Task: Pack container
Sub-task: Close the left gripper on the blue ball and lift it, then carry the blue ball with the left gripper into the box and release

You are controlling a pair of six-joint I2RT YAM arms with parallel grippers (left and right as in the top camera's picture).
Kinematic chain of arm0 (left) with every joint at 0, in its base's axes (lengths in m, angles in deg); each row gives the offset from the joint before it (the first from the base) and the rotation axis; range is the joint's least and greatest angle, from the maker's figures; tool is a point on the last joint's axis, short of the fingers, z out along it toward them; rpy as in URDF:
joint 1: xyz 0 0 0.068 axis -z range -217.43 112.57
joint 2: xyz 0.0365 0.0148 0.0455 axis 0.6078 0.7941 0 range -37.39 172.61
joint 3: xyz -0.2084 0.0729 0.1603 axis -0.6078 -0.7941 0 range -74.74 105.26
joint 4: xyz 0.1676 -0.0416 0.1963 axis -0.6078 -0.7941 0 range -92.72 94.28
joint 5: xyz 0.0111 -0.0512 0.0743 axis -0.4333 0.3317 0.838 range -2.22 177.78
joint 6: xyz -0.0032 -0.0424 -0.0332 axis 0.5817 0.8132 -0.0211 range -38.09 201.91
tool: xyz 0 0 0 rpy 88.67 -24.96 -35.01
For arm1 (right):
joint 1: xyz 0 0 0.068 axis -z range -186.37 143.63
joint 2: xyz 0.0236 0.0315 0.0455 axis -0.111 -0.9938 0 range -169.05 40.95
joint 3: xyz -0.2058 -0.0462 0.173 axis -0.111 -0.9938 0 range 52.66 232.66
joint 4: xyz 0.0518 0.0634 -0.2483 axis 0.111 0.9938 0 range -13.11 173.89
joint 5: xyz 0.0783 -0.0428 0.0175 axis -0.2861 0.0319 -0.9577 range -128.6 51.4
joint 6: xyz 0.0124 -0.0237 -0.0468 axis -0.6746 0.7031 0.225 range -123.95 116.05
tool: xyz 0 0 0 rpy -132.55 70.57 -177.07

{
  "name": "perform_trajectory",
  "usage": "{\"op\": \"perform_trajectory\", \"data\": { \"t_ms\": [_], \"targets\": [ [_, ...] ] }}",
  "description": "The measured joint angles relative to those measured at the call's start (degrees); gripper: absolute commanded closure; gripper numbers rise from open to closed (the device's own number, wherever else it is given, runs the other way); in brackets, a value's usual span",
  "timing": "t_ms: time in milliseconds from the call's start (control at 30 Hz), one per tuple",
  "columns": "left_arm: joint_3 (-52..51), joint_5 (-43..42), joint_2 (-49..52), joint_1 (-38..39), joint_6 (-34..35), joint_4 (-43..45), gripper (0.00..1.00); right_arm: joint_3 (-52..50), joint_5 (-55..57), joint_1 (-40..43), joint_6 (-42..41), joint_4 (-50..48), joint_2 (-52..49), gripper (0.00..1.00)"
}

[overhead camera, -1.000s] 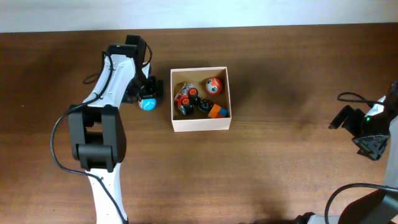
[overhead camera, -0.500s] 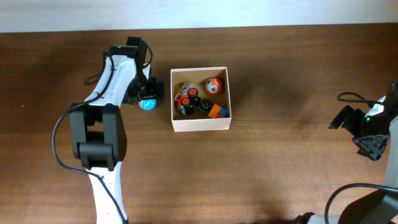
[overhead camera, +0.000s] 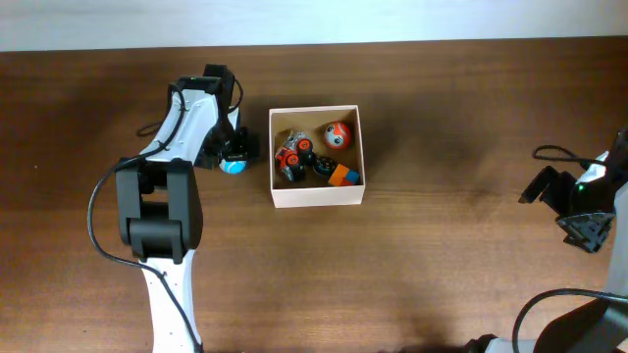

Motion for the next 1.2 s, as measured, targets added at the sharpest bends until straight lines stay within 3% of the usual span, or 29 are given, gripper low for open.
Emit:
{"op": "perform_trajectory", "data": {
  "t_ms": [67,233,300,767,1200],
  "targets": [
    [0.0,0.0,0.0,0.0,0.0,0.0,0.01,0.0,0.0,0.0,0.0,0.0,0.0,0.01],
    [0.4,0.1,0.0,0.0,-0.4,-0.6,0.3,0.0,0.0,0.0,0.0,0.0,0.0,0.01],
    [0.7,0.2,0.0,0.0,-0.6,-0.9,0.34,0.0,0.0,0.0,0.0,0.0,0.0,0.01],
    [5.8,0.4,0.1,0.0,-0.6,-5.9,0.35,0.0,0.0,0.0,0.0,0.0,0.0,0.01],
    [32.1,-5.0,0.2,1.8,-1.2,-22.5,0.35,0.0,0.0,0.0,0.0,0.0,0.0,0.01]
  ]
}}
